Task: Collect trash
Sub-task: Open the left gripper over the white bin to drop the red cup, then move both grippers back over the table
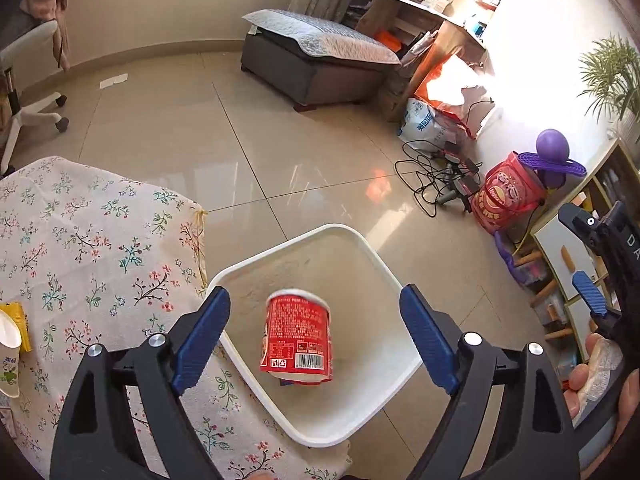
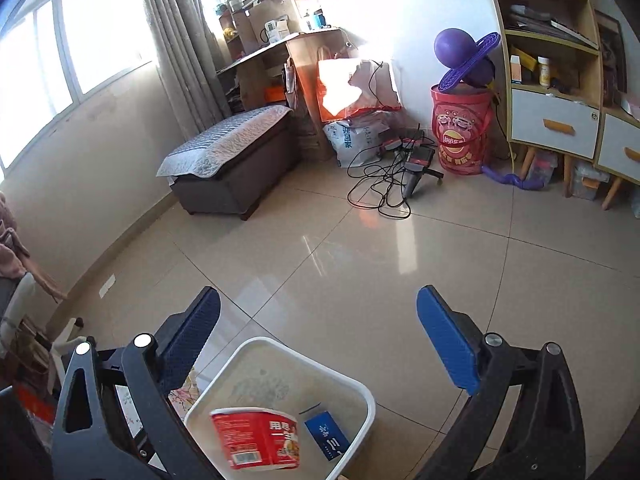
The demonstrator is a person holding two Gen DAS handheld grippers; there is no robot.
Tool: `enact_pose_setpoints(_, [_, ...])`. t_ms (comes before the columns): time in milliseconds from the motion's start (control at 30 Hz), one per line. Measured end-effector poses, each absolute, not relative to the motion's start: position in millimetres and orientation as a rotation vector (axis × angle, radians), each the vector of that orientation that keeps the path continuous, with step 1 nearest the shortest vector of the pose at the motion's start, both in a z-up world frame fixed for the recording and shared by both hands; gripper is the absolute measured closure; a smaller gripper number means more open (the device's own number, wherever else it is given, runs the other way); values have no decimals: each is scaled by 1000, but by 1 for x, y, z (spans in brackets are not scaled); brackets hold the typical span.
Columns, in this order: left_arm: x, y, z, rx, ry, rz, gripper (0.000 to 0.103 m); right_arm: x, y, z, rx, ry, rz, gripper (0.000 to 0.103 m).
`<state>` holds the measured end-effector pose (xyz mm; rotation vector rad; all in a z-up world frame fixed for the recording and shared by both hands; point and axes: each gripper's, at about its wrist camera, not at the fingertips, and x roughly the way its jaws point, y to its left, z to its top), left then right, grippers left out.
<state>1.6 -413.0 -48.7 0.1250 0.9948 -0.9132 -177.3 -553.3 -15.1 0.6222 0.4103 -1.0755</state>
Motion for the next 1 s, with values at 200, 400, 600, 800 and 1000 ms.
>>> enact_pose_setpoints(200, [11, -386, -27, 166, 882, -793, 11, -155, -531, -9, 527, 436, -1038, 7])
enact_pose_setpoints(400, [24, -347, -8, 178, 778, -643, 8, -127, -499, -8, 453, 475, -968, 7])
enact_pose_setpoints(600, [38, -303, 0, 170, 717, -494, 7, -92, -458, -7, 348, 518, -883, 7])
enact_pose_setpoints(800, [51, -257, 2, 142, 710, -392, 7, -60, -420, -6, 266, 550, -796, 7])
enact_pose_setpoints(1000, [65, -211, -2, 124, 713, -315, 7, -30, -382, -9, 198, 588, -718, 7])
